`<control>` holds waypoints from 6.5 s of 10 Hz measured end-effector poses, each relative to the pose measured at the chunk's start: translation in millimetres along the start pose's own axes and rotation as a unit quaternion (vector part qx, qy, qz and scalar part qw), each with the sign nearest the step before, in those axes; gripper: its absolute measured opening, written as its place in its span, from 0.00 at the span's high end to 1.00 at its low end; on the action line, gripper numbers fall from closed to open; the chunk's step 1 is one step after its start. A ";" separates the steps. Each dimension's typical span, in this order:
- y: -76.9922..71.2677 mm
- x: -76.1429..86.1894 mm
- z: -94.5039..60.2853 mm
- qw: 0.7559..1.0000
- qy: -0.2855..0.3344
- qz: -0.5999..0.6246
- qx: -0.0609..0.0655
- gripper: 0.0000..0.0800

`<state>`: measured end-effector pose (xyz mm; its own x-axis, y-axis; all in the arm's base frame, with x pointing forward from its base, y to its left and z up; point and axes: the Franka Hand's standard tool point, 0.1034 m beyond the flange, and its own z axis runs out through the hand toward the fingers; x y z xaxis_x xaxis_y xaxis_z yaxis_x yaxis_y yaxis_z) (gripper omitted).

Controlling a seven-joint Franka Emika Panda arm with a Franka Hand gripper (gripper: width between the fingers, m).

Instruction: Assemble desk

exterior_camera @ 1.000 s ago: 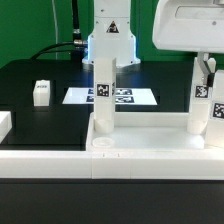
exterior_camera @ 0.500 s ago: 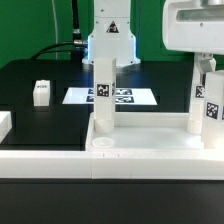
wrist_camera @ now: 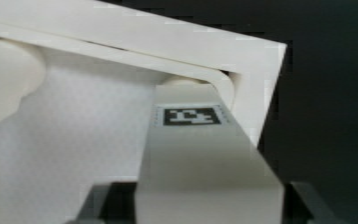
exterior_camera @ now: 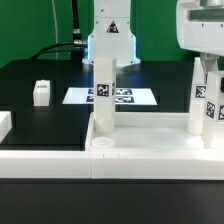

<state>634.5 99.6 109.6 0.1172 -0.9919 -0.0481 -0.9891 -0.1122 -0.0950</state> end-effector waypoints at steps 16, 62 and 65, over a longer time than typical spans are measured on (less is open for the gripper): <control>-2.2 -6.7 2.4 0.849 0.016 -0.527 -0.025 0.19; 93.8 200.4 -40.6 0.809 0.039 -0.586 -0.018 0.19; 134.5 254.8 -31.1 0.796 0.043 -0.603 -0.031 0.19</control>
Offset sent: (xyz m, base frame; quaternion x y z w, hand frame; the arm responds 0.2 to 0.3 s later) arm 0.0007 -0.0001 0.0019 -0.0240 0.0023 -0.0602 0.9979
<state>528.5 -170.1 115.4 0.9807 -0.1618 0.1095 -0.1657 -0.9858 0.0276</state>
